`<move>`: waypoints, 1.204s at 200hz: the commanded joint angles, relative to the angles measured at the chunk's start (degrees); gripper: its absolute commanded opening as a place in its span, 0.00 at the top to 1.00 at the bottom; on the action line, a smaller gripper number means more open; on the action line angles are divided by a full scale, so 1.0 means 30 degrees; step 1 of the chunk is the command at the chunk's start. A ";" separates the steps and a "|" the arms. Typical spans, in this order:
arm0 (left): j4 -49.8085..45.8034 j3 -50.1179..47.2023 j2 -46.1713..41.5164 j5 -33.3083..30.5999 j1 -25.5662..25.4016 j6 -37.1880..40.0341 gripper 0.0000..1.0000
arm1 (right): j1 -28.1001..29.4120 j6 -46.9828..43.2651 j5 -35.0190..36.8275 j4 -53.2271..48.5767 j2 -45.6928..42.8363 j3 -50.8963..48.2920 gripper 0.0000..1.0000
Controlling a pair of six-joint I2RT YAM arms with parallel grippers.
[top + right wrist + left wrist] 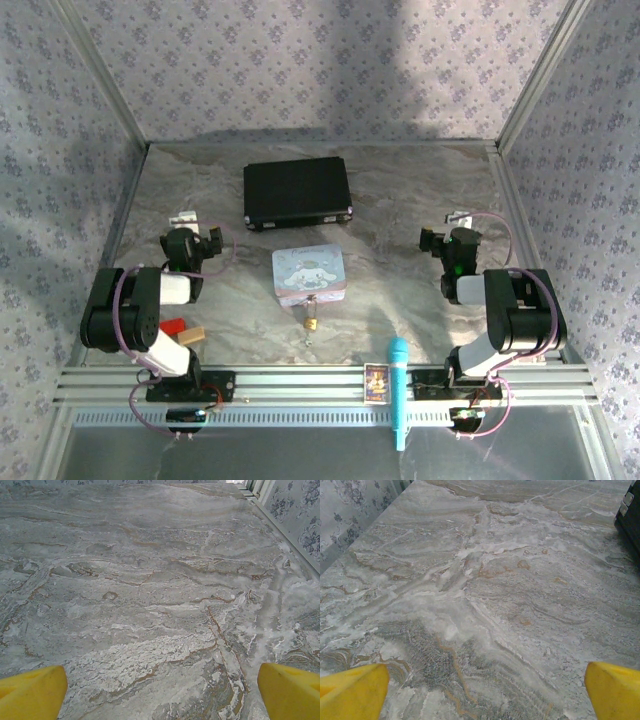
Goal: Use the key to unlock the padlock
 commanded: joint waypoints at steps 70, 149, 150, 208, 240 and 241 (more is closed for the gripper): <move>-0.9777 0.2065 -0.8001 -0.1290 0.0124 -0.4871 0.00 | -0.0507 0.1414 -0.1201 -0.9684 -0.7926 0.2132 0.01; -2.1792 0.4792 -1.3932 0.8185 0.0077 -1.1830 0.00 | -0.0085 0.6386 -0.9897 -2.1198 -1.4248 0.4406 0.03; -2.1942 0.4823 -1.3965 0.8336 0.0062 -1.1812 0.00 | -0.0034 0.6432 -0.9952 -2.1282 -1.4278 0.4421 0.04; -2.6539 0.4406 -1.5270 1.0929 -0.4875 -1.1691 0.05 | 1.0890 1.0226 -0.4297 -2.4362 -1.3460 0.4770 0.12; -2.6054 0.3575 -1.5093 1.0859 -0.8811 -1.2835 0.11 | 1.7265 1.3558 -0.0841 -2.3535 -1.1652 0.4656 0.22; -2.6006 0.3526 -1.5087 1.0859 -0.8938 -1.2901 0.12 | 1.7503 1.3666 -0.0736 -2.3491 -1.1588 0.4648 0.22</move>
